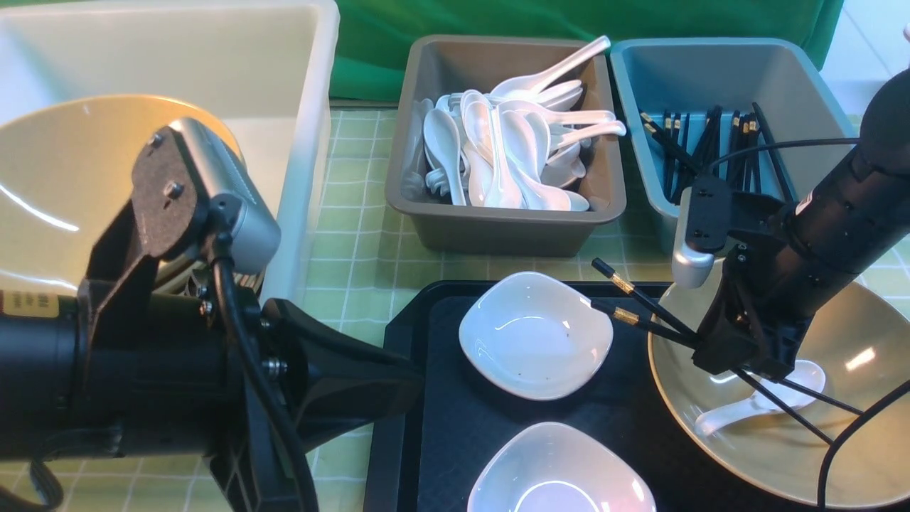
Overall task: On green table put chopsticks spoon bowls plates into blue grey white boxes.
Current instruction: 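Move the grippers toward the tableware on the black tray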
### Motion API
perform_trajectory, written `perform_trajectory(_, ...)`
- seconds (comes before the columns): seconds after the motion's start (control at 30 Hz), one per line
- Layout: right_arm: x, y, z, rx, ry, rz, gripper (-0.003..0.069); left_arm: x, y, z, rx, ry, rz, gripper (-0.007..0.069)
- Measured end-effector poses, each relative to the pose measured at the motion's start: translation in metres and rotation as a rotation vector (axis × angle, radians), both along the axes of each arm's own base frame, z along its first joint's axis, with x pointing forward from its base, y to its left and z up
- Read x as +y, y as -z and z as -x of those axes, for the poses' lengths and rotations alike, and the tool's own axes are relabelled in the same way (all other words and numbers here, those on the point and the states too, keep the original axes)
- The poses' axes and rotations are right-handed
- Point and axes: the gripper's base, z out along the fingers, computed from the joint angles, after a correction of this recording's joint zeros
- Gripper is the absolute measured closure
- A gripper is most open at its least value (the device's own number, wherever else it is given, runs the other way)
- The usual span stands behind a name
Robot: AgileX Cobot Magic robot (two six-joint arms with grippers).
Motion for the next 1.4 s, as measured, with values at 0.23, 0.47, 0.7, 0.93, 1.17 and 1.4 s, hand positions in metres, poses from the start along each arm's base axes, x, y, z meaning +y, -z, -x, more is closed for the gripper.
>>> perform_trajectory(0.23,0.001,0.0,0.001,0.017,-0.001,-0.012,0.0423,0.0,0.0,0.001,0.007,0.009,-0.003,0.0626)
perform_trajectory(0.47,0.002,0.0,0.003,0.025,-0.024,-0.016,0.0534,0.0,0.001,0.002,0.016,0.021,-0.006,0.0626)
perform_trajectory(0.7,0.002,0.0,0.003,0.027,-0.021,-0.024,0.0587,0.0,0.001,0.003,0.022,0.028,-0.008,0.0626)
perform_trajectory(0.93,0.003,-0.001,0.004,0.043,-0.018,-0.028,0.0587,0.0,0.001,0.003,0.026,0.03,-0.008,0.0626)
perform_trajectory(1.17,0.003,-0.004,0.006,0.09,0.009,-0.035,0.0587,0.0,0.001,0.003,0.027,0.03,-0.008,0.0626)
perform_trajectory(1.4,-0.006,-0.019,-0.003,0.097,0.09,-0.06,0.0587,0.0,0.001,0.004,0.028,0.032,-0.009,0.0626)
